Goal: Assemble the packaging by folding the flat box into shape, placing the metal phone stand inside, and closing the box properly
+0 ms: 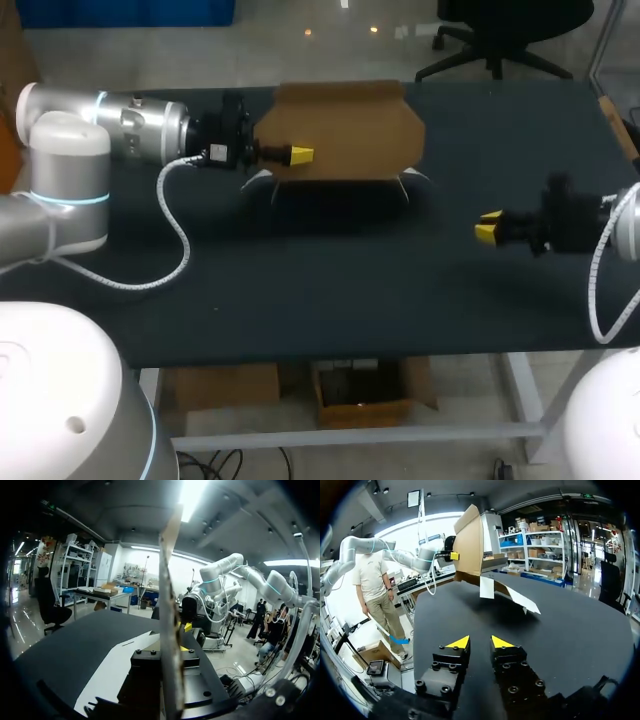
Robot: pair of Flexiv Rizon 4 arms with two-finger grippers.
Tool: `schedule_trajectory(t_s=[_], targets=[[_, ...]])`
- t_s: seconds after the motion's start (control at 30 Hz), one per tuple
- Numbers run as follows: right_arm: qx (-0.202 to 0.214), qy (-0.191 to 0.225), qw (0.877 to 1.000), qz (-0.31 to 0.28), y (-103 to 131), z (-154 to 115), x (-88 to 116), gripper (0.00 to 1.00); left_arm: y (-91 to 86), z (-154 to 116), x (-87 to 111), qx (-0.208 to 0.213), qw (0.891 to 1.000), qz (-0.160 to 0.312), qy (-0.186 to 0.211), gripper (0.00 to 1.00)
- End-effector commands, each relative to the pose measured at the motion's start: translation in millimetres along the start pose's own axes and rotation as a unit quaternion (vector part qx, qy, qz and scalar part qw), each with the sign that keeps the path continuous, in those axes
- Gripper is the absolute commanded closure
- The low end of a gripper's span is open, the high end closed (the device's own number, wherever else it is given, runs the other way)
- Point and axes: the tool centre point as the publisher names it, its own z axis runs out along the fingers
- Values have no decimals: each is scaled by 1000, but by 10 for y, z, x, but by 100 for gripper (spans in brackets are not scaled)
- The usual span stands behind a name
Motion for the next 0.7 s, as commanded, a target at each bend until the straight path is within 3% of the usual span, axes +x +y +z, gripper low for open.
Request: schedule_trajectory(t_s=[0.03, 0.7], targets=[[-7, 1, 1000, 0, -72, -73, 33, 0, -149, -12, 121, -10, 1000, 8, -14, 100], [-4, -17, 1000, -17, -60, -149, 159, 0, -650, -133, 255, 3, 997, 63, -44, 100]])
